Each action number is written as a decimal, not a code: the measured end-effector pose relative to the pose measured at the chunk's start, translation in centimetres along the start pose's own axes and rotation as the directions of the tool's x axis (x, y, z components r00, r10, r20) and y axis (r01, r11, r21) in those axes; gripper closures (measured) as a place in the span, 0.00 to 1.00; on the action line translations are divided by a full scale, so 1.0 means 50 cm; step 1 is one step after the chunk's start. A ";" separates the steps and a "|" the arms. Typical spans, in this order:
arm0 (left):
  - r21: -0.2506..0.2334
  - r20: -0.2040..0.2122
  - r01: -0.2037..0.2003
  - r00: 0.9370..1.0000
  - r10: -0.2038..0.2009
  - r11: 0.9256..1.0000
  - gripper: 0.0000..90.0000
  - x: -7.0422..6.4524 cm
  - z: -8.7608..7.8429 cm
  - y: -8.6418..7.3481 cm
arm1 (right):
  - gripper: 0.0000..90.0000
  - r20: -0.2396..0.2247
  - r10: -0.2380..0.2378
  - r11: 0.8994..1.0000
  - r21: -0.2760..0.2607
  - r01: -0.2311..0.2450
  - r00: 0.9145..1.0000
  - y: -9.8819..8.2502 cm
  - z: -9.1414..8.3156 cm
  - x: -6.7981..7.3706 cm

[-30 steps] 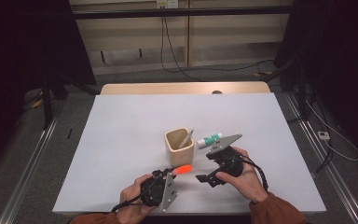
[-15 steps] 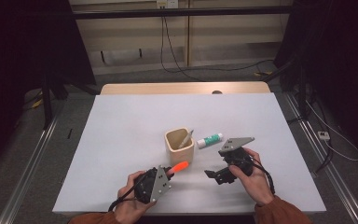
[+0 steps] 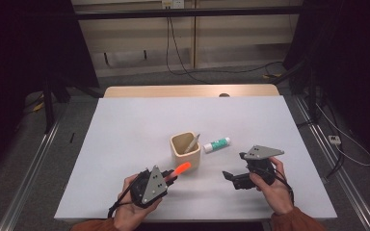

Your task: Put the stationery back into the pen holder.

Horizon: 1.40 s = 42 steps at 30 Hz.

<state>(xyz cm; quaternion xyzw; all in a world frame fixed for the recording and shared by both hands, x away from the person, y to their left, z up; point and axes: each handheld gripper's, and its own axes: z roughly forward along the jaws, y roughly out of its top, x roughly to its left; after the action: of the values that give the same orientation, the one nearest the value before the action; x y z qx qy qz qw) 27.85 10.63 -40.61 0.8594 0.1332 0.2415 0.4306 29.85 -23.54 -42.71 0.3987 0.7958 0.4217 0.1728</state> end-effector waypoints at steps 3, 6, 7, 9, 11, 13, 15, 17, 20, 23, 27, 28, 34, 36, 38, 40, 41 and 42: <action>-0.021 0.016 0.037 0.999 -0.036 0.999 0.86 0.010 -0.007 0.003 | 0.08 0.034 0.031 0.999 -0.037 -0.030 0.999 -0.014 -0.009 -0.003; -0.042 0.027 0.066 0.997 -0.065 0.997 0.86 0.017 -0.011 0.006 | 0.08 0.053 0.046 0.997 -0.060 -0.043 0.998 -0.026 -0.018 -0.008; -0.046 0.031 0.075 0.997 -0.073 0.996 0.86 0.019 -0.013 0.007 | 0.08 0.058 0.050 0.997 -0.067 -0.046 0.997 -0.029 -0.021 -0.009; -0.056 0.038 0.093 0.995 -0.091 0.994 0.86 0.025 -0.016 0.009 | 0.08 0.070 0.060 0.995 -0.079 -0.055 0.996 -0.036 -0.027 -0.012; -0.067 0.046 0.108 0.993 -0.105 0.992 0.86 0.031 -0.019 0.011 | 0.08 0.082 0.070 0.993 -0.098 -0.061 0.994 -0.041 -0.030 -0.013; -0.077 0.058 0.131 0.990 -0.127 0.988 0.86 0.037 -0.023 0.013 | 0.08 0.098 0.073 0.990 -0.124 -0.061 0.992 -0.048 -0.033 -0.014; -0.087 0.069 0.156 0.986 -0.150 0.984 0.86 0.043 -0.026 0.014 | 0.08 0.101 0.074 0.989 -0.135 -0.060 0.992 -0.053 -0.037 -0.014; -0.097 0.068 0.163 0.985 -0.157 0.982 0.86 0.052 -0.029 0.016 | 0.08 0.106 0.081 0.988 -0.143 -0.066 0.991 -0.058 -0.041 -0.015; -0.111 0.070 0.190 0.981 -0.183 0.976 0.86 0.061 -0.029 0.020 | 0.08 0.108 0.086 0.988 -0.137 -0.070 0.990 -0.068 -0.046 -0.018; -0.126 0.070 0.195 0.980 -0.188 0.973 0.86 0.065 -0.026 0.026 | 0.08 0.115 0.093 0.988 -0.136 -0.077 0.989 -0.076 -0.050 -0.020; -0.137 0.082 0.204 0.978 -0.194 0.969 0.86 0.075 -0.023 0.037 | 0.08 0.122 0.102 0.984 -0.157 -0.082 0.987 -0.084 -0.063 -0.020; -0.146 0.084 0.212 0.976 -0.201 0.966 0.86 0.078 -0.022 0.039 | 0.08 0.128 0.102 0.983 -0.164 -0.080 0.987 -0.085 -0.066 -0.021; -0.165 0.087 0.246 0.968 -0.235 0.955 0.86 0.104 -0.018 0.056 | 0.07 0.141 0.109 0.982 -0.171 -0.085 0.984 -0.096 -0.075 -0.028; -0.168 0.092 0.256 0.966 -0.243 0.952 0.86 0.115 -0.018 0.062 | 0.07 0.139 0.101 0.984 -0.157 -0.079 0.985 -0.098 -0.072 -0.030; -0.173 0.089 0.260 0.965 -0.248 0.950 0.86 0.126 -0.018 0.067 | 0.07 0.124 0.098 0.985 -0.154 -0.078 0.987 -0.096 -0.068 -0.028; -0.182 0.082 0.260 0.965 -0.249 0.948 0.86 0.132 -0.017 0.074 | 0.07 0.120 0.094 0.985 -0.154 -0.075 0.988 -0.094 -0.067 -0.027; -0.190 0.081 0.259 0.965 -0.248 0.947 0.86 0.135 -0.016 0.078 | 0.07 0.117 0.095 0.985 -0.154 -0.076 0.989 -0.094 -0.067 -0.027; -0.194 0.079 0.258 0.966 -0.247 0.947 0.86 0.137 -0.016 0.080 | 0.06 0.115 0.097 0.986 -0.149 -0.080 0.989 -0.094 -0.066 -0.027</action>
<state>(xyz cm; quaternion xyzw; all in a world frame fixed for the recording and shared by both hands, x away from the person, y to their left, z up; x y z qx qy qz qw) 33.32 11.75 -34.91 0.7932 0.2052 0.1733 0.5465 26.35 -27.89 -44.67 0.4451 0.7328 0.4603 0.2304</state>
